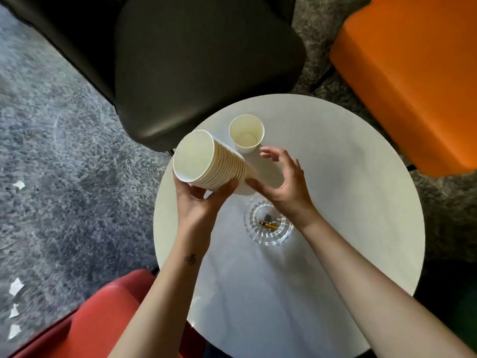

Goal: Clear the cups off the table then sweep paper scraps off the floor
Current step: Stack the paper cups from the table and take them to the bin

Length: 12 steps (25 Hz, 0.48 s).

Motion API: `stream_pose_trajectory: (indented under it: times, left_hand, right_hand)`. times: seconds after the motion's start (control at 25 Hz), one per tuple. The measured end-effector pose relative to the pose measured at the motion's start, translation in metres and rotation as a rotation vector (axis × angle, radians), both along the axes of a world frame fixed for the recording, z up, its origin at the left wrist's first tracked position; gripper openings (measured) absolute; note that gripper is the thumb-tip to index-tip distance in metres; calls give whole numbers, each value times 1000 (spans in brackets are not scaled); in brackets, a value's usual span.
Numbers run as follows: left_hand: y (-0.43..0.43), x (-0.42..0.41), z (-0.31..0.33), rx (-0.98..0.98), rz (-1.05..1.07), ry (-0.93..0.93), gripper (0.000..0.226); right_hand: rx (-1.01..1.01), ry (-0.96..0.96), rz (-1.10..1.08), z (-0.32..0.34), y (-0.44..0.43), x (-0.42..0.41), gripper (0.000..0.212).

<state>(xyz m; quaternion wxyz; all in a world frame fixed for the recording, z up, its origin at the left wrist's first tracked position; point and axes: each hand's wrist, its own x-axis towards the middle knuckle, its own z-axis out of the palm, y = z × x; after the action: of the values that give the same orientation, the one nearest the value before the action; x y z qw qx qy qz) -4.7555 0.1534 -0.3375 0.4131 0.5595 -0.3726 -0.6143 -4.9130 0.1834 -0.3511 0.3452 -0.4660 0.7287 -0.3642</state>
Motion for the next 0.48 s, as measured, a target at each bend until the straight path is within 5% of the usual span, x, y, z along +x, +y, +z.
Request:
stream_pose_trajectory:
  times: [0.28,0.48]
  left_hand:
    - [-14,36,-14,4,97,-47,107]
    - [-14,48,-6,-30,139,-22,105]
  right_hand:
    - [164,-24,-204,-48,-68,2,84]
    - [153,72,-212,-56,-79,10,75]
